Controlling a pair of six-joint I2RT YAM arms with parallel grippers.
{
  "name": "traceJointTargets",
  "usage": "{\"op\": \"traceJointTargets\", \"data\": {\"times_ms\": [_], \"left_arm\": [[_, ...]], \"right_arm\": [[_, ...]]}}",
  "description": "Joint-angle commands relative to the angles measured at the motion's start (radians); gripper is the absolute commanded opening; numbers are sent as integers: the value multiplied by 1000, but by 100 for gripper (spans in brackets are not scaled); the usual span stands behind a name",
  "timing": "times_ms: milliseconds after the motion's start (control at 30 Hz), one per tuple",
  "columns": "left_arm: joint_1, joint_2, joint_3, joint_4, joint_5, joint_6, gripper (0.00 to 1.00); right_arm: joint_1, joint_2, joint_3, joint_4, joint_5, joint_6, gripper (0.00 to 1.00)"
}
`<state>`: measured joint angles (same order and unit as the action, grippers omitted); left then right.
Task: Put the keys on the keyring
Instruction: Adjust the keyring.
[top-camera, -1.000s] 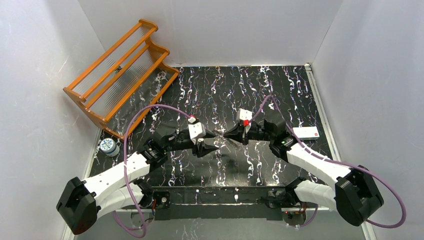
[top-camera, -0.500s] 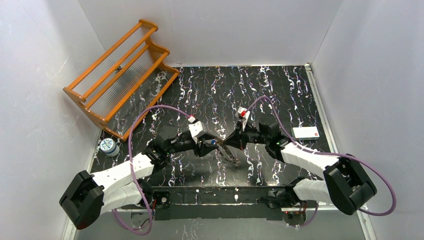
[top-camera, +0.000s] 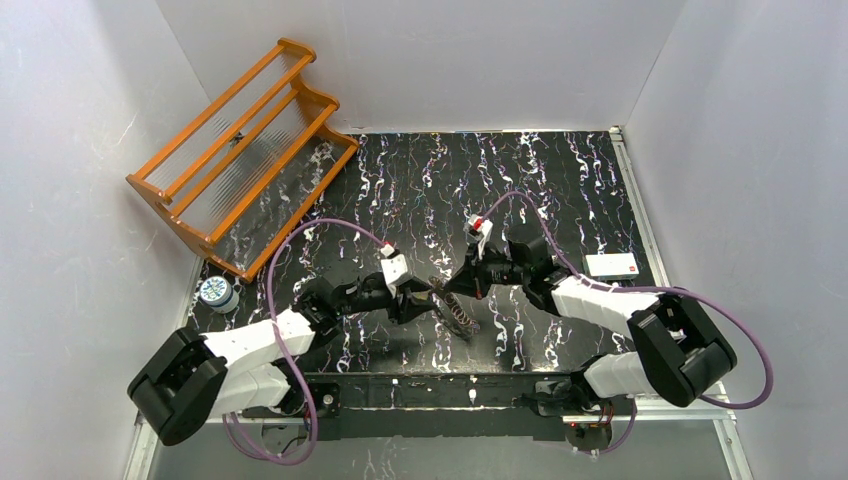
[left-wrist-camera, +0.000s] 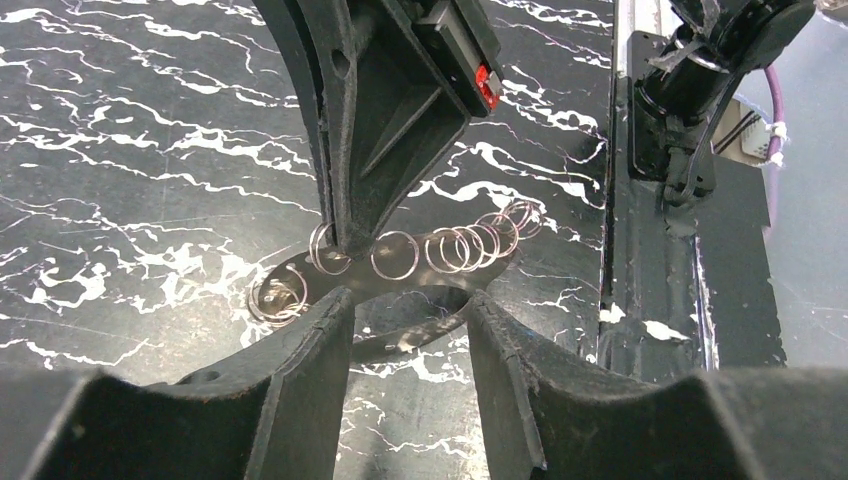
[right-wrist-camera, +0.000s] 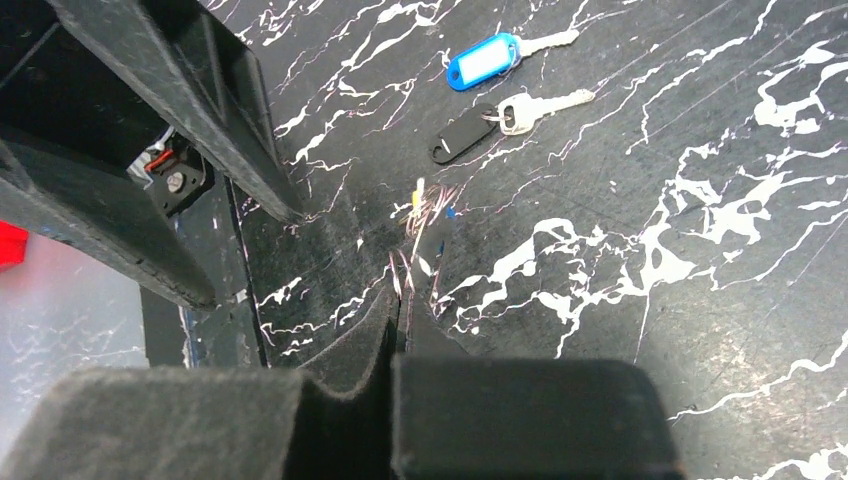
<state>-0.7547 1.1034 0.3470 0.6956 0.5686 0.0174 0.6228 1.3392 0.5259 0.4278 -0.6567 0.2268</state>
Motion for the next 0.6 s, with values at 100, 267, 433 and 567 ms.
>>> {"op": "traceJointTargets", "data": {"times_ms": [100,267,433,567], "left_arm": [[-7,110,-13,130,75,43,43],[-16,185,-12,170,76,60,42],[-37,232,3,216,105,62,37],[-50,213,3,222,83,64,37]], "right_arm": [[-1,-60,-92,123,-61,-133,1],[-2,-132,-188,228,-64,-179,1],[-1,-167,-215,248,-73,-216,1],[-1,-166,-214,255,-78,-212,1]]}}
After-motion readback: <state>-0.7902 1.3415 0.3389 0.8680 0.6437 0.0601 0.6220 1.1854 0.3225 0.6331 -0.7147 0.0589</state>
